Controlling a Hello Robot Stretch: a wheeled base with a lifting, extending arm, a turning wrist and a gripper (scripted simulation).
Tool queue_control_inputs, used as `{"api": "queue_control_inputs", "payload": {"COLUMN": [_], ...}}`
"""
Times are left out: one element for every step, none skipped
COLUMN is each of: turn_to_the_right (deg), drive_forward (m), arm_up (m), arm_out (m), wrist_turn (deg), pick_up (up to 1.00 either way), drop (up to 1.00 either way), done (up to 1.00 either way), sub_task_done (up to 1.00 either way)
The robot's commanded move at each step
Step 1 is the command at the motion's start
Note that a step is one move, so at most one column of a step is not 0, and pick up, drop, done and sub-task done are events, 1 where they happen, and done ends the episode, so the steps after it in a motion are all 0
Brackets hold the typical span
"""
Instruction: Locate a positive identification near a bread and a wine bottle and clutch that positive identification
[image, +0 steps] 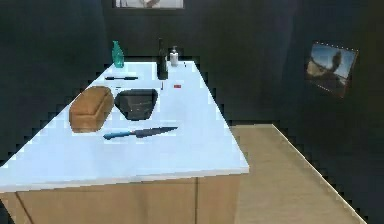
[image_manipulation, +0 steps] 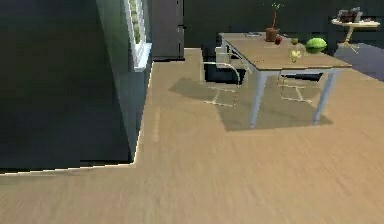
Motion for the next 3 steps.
{"api": "queue_control_inputs", "payload": {"turn_to_the_right": [12.0,0.0,45.0], "drive_forward": [0.0,0.15,0.0], "arm_up": [0.0,0.0,0.0], "arm_out": [0.0,0.0,0.0], "wrist_turn": [0.0,0.0,0.0], "pick_up": [0.0,0.0,0.0], "drop": [0.0,0.0,0.0], "done": [0.0,0.0,0.0], "sub_task_done": [0.0,0.0,0.0]}}
